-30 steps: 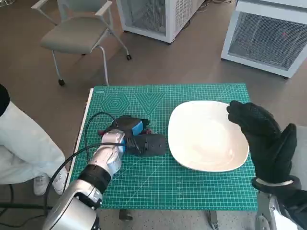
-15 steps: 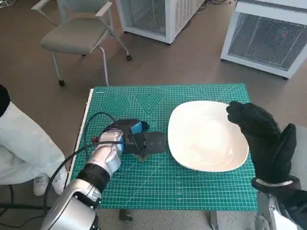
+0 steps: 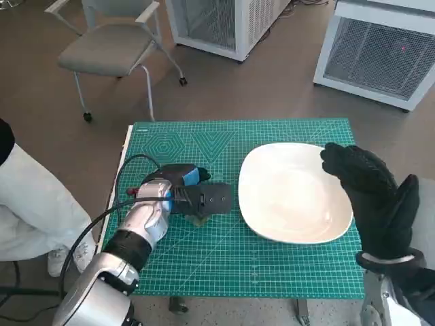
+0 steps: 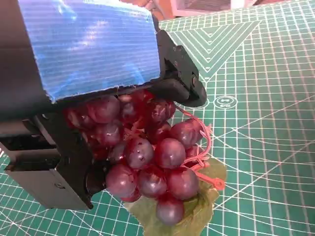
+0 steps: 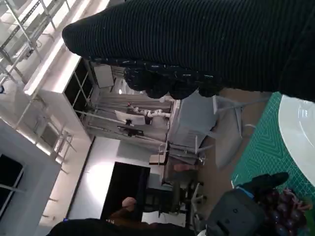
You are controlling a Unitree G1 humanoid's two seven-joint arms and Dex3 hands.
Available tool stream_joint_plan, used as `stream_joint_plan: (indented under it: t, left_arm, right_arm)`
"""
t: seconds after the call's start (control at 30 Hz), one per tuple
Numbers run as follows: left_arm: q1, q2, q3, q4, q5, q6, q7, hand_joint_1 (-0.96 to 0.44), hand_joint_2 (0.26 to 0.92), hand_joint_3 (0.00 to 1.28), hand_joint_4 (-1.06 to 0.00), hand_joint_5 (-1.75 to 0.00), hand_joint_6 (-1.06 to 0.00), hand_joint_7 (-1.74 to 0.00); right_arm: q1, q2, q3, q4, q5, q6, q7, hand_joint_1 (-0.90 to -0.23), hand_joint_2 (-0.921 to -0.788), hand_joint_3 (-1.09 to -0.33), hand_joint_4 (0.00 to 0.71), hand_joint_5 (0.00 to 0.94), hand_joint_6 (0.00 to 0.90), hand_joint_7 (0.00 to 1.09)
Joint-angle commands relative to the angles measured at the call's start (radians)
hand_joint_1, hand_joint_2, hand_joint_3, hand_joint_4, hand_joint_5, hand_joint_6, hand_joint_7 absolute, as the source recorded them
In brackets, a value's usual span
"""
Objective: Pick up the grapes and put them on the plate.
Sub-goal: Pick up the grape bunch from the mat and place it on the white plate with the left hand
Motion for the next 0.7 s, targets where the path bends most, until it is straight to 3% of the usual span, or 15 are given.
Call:
stream_joint_plan:
  t: [0.03, 0.17, 0.3, 0.43, 0.53, 0.7]
  left_arm:
    - [-0.001, 0.027, 0.012, -0.065, -0.006, 0.023, -0.031, 0.4, 0.558, 0.84, -0.58, -1.53, -0.52, -0.02]
    - [0.009, 0.057, 0.019, -0.178, -0.001, 0.055, -0.07, 0.38, 0.613, 0.68, -0.64, -1.41, -0.64, -0.14]
    - [0.033, 0.099, 0.042, -0.339, 0.0, 0.091, -0.116, 0.12, 0.741, 0.39, -0.7, -1.26, -0.67, -0.79]
    - [0.048, 0.139, 0.075, -0.5, 0.0, 0.12, -0.153, 0.03, 0.79, 0.25, -0.78, -1.09, -0.68, -1.06]
    - [0.056, 0.167, 0.101, -0.615, 0.001, 0.138, -0.177, 0.01, 0.826, 0.17, -0.8, -1.03, -0.69, -1.11]
    - [0.056, 0.197, 0.137, -0.752, 0.006, 0.161, -0.201, 0.0, 0.879, 0.07, -0.79, -1.15, -0.72, -0.98]
  right_arm:
    - [0.008, -0.007, -0.002, 0.007, 0.005, 0.015, 0.003, -0.432, -0.921, -0.628, 0.425, 0.663, 0.171, 0.96]
    - [0.007, -0.008, -0.005, 0.008, 0.006, 0.014, 0.004, -0.432, -0.921, -0.628, 0.425, 0.664, 0.171, 0.96]
    - [0.006, -0.01, -0.007, 0.008, 0.007, 0.015, 0.005, -0.432, -0.921, -0.627, 0.424, 0.665, 0.172, 0.96]
    - [0.004, -0.011, -0.01, 0.008, 0.008, 0.017, 0.004, -0.431, -0.921, -0.627, 0.425, 0.665, 0.172, 0.96]
    - [0.002, -0.01, -0.011, 0.009, 0.008, 0.016, 0.004, -0.43, -0.921, -0.627, 0.425, 0.665, 0.173, 0.95]
    - [0.0, -0.007, -0.008, 0.011, 0.005, 0.013, 0.004, -0.43, -0.921, -0.626, 0.425, 0.664, 0.173, 0.95]
